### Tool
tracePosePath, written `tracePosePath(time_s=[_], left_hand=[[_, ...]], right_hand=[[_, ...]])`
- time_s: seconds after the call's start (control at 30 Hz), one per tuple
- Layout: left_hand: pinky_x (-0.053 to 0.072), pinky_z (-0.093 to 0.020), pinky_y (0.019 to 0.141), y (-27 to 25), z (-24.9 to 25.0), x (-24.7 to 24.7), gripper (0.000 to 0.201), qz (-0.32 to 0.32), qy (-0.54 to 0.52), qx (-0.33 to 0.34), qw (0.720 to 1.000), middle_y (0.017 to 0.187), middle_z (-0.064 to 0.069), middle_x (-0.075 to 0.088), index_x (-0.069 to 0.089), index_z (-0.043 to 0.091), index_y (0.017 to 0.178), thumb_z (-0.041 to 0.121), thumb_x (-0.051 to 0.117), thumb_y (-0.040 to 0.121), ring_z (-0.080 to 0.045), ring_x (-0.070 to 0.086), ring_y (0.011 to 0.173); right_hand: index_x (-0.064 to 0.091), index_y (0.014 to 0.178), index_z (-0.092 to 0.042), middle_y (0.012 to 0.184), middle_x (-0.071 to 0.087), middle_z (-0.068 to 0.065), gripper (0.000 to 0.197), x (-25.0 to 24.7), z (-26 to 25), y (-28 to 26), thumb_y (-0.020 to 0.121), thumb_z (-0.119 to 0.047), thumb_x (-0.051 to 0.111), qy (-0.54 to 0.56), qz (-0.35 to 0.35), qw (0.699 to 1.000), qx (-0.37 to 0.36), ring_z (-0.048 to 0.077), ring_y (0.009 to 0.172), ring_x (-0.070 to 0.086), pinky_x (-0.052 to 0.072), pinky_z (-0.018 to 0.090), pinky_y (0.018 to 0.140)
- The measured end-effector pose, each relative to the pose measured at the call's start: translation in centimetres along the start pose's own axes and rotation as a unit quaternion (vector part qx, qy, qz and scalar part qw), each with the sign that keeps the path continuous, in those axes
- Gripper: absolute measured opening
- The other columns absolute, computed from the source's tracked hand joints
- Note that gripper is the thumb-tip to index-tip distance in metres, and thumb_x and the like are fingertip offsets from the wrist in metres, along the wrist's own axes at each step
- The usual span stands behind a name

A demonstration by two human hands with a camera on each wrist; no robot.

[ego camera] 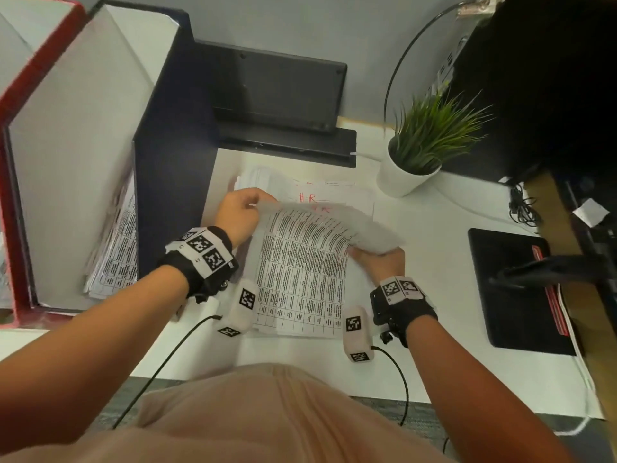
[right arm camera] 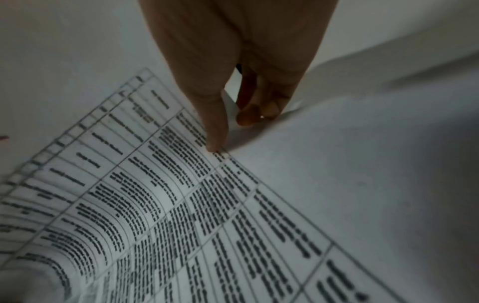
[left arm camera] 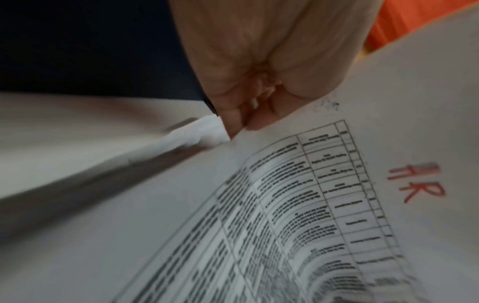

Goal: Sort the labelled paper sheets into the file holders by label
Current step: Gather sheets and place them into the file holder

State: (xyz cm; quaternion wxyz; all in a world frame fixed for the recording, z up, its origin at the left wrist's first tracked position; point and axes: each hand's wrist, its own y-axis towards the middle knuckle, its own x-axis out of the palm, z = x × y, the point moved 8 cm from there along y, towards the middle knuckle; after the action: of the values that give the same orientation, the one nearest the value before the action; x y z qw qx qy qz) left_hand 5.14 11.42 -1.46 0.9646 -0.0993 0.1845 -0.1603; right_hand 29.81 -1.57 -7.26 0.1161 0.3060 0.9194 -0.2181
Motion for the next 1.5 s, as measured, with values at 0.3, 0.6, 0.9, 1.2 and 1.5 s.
tracePosePath(time_s=[0.3,0.6,0.9,1.2,1.5], left_hand=[[0.054,-0.035,0.080,2.4,-2.6,-1.5,0.048,0.018,0.245,-0.159,0.956,0.093,-0.009,0.068,0.066,0.003,0.101,0.045,0.069,0.077,-0.026,0.065,0.086],[0.047,-0.027,0.068,2.2,-2.1,-0.5,0.028,-0.006,0.274,-0.133,0.952,0.097,-0.011,0.069,0.070,0.001,0.096,0.025,0.070,0.081,-0.023,0.062,0.086],[0.049,-0.027,0.076,-0.2,0.3,1.0,0.022,0.016,-0.010,0.036,0.999,0.085,-0.001,0.060,0.056,0.017,0.075,-0.002,0.054,0.087,-0.017,0.057,0.083],[0.053,-0.029,0.068,-0.4,0.4,1.4,0.032,-0.055,-0.161,-0.040,0.985,0.084,-0.016,0.067,0.050,0.008,0.061,-0.010,0.036,0.083,-0.024,0.063,0.077],[0.056,-0.042,0.080,2.0,-3.8,-1.5,0.041,0.012,0.206,-0.186,0.961,0.092,-0.017,0.069,0.064,-0.002,0.095,0.036,0.068,0.081,-0.029,0.067,0.084]], right_hand=[[0.057,0.032,-0.012,0.061,0.055,0.009,0.039,0.5,2.5,0.5,0.065,0.007,0.053,0.222,-0.028,0.968,0.116,0.022,0.058,0.051,0.042,0.024,0.052],[0.058,0.033,-0.011,0.048,0.061,-0.002,0.050,0.7,1.9,0.2,0.071,0.018,0.043,0.266,-0.027,0.960,0.083,0.012,0.045,0.057,0.046,0.014,0.043],[0.046,0.059,-0.007,0.054,0.054,-0.003,0.030,-0.8,1.1,0.6,0.070,0.013,0.065,0.067,0.044,0.997,0.000,0.009,0.052,0.047,0.038,0.018,0.051],[0.062,0.089,-0.016,0.077,0.062,-0.005,0.027,-0.8,-0.3,0.0,0.071,-0.005,0.077,-0.005,-0.008,0.999,-0.051,0.010,0.072,0.061,0.044,0.003,0.054],[0.051,0.027,-0.010,0.033,0.048,-0.002,0.055,-0.2,2.9,0.6,0.069,0.023,0.047,0.284,-0.030,0.951,0.117,0.010,0.030,0.049,0.038,0.012,0.035]])
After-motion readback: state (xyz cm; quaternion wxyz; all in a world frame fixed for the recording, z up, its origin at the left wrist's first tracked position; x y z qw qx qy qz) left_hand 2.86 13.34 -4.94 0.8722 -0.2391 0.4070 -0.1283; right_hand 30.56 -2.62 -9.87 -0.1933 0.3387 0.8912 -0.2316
